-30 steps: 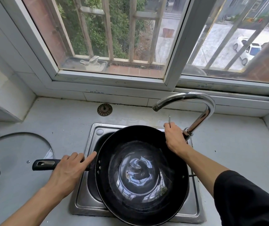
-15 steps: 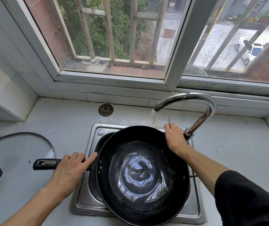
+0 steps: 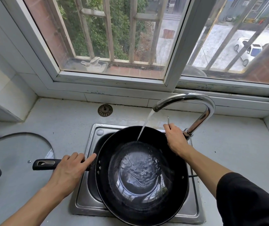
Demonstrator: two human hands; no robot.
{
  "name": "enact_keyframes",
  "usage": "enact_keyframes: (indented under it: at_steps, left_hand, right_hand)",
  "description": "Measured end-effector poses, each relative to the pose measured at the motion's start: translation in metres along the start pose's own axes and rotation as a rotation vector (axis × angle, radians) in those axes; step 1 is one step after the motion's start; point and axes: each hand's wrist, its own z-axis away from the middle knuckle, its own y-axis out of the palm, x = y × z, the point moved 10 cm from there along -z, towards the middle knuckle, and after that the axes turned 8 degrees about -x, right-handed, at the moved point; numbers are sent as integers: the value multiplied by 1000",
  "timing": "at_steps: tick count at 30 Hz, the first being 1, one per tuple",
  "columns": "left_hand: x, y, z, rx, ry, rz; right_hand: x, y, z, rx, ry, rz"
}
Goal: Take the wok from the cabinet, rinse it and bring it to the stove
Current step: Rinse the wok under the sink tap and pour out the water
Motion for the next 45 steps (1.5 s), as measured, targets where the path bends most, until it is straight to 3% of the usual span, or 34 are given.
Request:
enact_keyframes:
  at_steps: [4, 11, 19, 22, 31, 45]
  left_hand:
    - [0, 2, 0, -6, 3, 11]
    - [2, 8, 1, 13, 21, 37]
    - [2, 8, 1, 8, 40, 50]
    - [3, 9, 1, 5, 40, 55]
    - [2, 14, 1, 39, 26, 86]
    - [-5, 23, 6, 37, 141, 6]
  right_hand:
    - [-7, 4, 8, 35, -1, -29]
    - [-4, -27, 64, -58, -23, -218]
    - [-41, -6, 117, 451, -34, 8]
    - [-47, -4, 126, 551, -75, 51]
    - [-42, 9, 119, 362, -192, 127]
    - [-22, -7, 107, 320, -215, 39]
